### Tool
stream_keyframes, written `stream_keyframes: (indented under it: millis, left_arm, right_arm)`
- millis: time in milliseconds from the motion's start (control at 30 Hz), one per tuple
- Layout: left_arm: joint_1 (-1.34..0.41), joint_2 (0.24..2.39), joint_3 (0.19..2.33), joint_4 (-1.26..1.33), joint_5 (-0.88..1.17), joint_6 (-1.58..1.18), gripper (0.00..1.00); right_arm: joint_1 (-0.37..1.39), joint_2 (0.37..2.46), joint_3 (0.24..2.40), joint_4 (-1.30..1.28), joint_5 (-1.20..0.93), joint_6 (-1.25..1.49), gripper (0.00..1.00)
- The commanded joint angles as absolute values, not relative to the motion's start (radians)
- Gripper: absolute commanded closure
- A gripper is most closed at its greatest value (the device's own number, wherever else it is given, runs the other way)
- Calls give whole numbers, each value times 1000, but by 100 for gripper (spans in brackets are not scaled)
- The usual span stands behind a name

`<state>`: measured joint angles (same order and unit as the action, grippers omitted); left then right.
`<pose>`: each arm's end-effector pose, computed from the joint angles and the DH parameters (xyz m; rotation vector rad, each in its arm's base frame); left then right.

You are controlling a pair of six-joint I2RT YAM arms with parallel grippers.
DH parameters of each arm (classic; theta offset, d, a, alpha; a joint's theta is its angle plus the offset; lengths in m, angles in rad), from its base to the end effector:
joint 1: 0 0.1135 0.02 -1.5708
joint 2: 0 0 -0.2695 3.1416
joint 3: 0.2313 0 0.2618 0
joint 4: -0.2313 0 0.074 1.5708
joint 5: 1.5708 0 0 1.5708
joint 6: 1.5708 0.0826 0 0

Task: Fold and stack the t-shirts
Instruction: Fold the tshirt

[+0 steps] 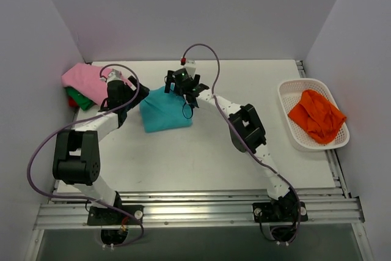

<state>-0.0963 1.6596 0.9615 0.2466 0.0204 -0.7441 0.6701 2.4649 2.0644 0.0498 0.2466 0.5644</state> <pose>0.4165 -0.0419 0.1958 -0.6451 1.9631 -0.5473 0.5086 0.3773 0.1852 0.0656 1.9547 0.5914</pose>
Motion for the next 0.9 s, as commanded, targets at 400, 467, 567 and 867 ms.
stream_keyframes:
  millis: [400, 467, 567, 867]
  left_arm:
    - [-78, 1565, 942, 318, 23, -706, 6]
    - [-75, 1562, 937, 324, 23, -704, 6]
    - [-75, 1565, 931, 328, 21, -701, 6]
    - [-69, 1577, 927, 331, 15, -690, 6]
  right_arm:
    - [686, 2625, 2284, 110, 146, 577, 3]
    - [693, 2645, 2292, 127, 132, 575, 3]
    - [703, 2663, 2298, 161, 124, 560, 22]
    - [715, 2684, 2293, 198, 123, 552, 85]
